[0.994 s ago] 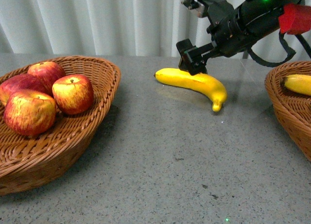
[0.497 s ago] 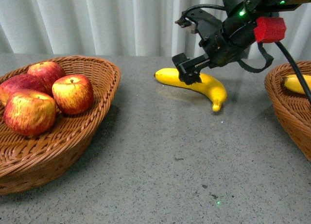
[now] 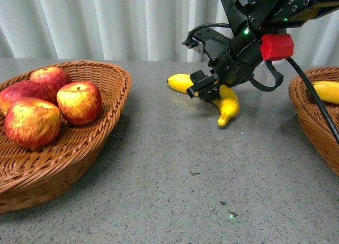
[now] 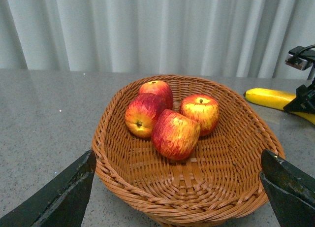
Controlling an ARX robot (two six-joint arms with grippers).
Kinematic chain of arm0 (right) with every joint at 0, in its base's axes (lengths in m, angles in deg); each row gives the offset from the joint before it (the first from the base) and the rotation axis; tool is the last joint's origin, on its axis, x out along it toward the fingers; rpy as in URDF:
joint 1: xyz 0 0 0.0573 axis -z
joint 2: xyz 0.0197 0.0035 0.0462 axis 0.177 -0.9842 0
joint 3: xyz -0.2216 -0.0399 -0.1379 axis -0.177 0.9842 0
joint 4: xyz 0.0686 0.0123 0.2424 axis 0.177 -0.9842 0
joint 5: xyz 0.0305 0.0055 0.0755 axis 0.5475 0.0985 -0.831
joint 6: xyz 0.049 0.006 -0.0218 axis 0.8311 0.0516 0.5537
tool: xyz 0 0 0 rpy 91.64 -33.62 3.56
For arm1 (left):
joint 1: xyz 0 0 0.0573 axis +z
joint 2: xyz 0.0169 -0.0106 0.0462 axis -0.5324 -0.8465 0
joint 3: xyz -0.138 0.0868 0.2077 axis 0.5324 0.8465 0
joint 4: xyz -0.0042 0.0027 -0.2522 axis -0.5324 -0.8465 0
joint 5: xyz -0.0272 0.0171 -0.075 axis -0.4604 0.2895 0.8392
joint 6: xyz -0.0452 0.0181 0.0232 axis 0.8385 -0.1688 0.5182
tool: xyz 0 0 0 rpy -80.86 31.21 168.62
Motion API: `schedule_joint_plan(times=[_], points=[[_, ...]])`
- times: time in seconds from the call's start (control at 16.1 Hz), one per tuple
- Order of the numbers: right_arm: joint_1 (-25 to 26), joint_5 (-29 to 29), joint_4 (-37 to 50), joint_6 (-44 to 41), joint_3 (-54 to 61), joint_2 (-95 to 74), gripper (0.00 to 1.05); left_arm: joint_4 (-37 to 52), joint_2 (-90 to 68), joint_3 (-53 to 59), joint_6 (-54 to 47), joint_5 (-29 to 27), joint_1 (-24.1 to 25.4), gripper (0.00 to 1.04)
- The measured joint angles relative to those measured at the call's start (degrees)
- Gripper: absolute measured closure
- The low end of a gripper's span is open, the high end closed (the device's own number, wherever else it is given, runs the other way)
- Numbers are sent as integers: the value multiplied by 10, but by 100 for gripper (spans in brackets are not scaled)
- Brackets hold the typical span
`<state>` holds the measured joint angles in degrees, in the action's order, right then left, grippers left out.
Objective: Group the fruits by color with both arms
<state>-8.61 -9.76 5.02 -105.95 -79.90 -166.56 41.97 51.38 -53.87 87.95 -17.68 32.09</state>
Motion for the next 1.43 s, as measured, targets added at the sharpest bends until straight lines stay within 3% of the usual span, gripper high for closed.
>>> schedule_joint_plan(times=[0.12,0.37,0.56,0.99,1.3,1.37,1.43], points=[[1,-22,15,19,2,1,68,0,0,0,0,0,0,7],[26,-127,116,125,99,89,68,0,0,0,0,0,0,7],[125,-192,201,181,220,252,69,0,0,0,0,0,0,7],[365,-251,199,49,512,476,69,0,0,0,0,0,0,7],[371,-244,181,-13,577,479,69,0,0,0,0,0,0,7],[371,-242,180,-17,575,480,66,0,0,0,0,0,0,7],[371,-240,181,-18,575,482,54,0,0,0,0,0,0,7]])
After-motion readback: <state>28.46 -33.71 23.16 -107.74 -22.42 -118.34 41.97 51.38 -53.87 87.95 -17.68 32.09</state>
